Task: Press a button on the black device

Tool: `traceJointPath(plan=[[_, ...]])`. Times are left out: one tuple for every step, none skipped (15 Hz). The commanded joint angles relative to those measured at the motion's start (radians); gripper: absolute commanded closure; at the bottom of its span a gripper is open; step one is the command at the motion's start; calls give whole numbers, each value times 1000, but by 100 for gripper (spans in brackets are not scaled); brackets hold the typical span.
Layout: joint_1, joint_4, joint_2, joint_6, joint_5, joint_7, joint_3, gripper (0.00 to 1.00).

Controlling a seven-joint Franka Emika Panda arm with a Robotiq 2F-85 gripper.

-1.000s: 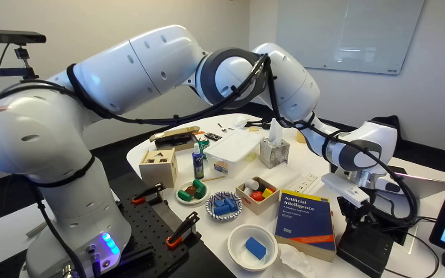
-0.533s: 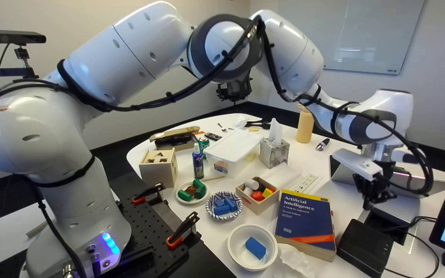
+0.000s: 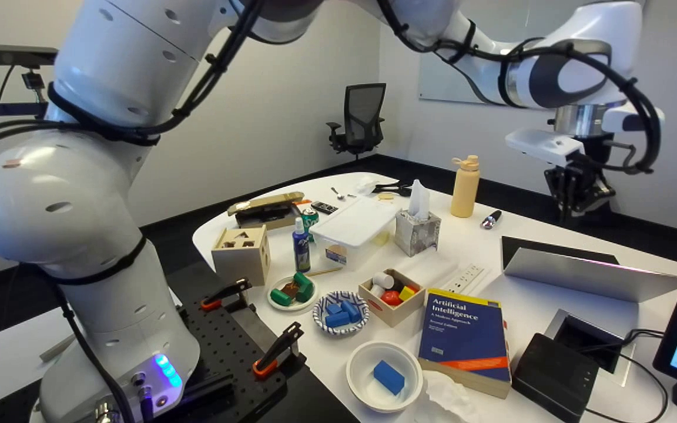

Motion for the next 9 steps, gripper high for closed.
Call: traceJointPath(plan=[[67,-225,-220,-35,-16,-4,15,60],[85,-265,-263,-42,-21,-5,21,51],[107,-309,-305,-54,-27,-1,24,45],[125,-350,-345,-84,-27,-15,35,36],[145,-393,-385,-98,-29,-11,42,29],[167,-438,-425,-110,-38,-3,48,23],[189,-487,-466,-109,-45,7,55,14],[209,-537,-508,-100,-48,17,65,7],[228,-590,-550,-90,-50,32,74,1]])
